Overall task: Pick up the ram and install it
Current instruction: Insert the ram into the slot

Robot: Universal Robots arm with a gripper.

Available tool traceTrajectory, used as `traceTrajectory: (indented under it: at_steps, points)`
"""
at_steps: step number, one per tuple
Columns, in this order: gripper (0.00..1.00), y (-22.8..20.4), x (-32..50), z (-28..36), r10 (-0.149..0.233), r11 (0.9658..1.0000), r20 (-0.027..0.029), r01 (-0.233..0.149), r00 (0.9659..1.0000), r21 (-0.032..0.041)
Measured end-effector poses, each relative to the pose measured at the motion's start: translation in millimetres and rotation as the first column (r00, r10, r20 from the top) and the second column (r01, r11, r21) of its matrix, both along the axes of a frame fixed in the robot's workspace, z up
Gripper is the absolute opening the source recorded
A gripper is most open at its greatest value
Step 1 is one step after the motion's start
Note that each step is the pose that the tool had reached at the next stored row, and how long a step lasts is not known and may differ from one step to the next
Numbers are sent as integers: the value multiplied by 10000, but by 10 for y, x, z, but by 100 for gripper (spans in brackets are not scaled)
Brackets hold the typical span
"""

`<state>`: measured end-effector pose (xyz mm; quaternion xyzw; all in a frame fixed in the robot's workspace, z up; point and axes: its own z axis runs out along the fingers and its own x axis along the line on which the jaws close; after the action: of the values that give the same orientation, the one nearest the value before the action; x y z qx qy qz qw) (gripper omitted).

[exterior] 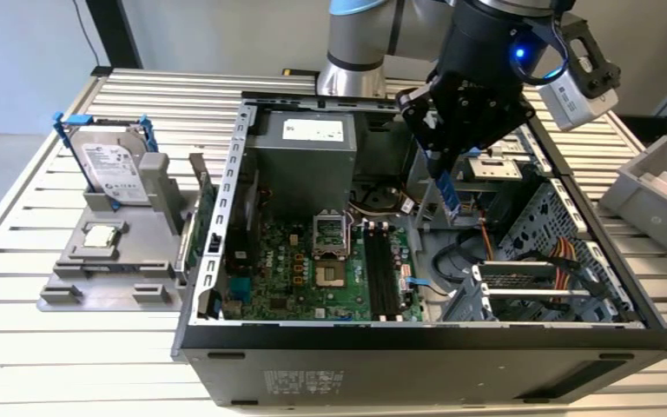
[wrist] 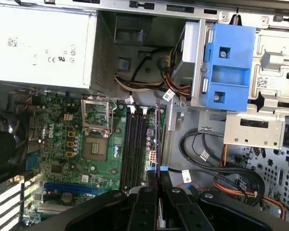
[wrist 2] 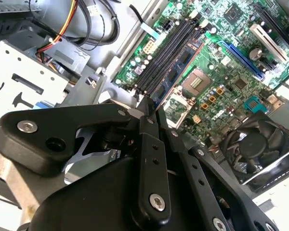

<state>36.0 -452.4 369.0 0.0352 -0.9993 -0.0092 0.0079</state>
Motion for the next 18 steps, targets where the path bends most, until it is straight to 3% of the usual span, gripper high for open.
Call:
traceTrajectory:
  at_steps: [7, 18]
  points:
    - [0, 0, 0, -13, -1, 10000, 1, 1, 10000, 1]
    - [0, 0, 3, -135, -121, 9999, 32, 121, 9999, 0]
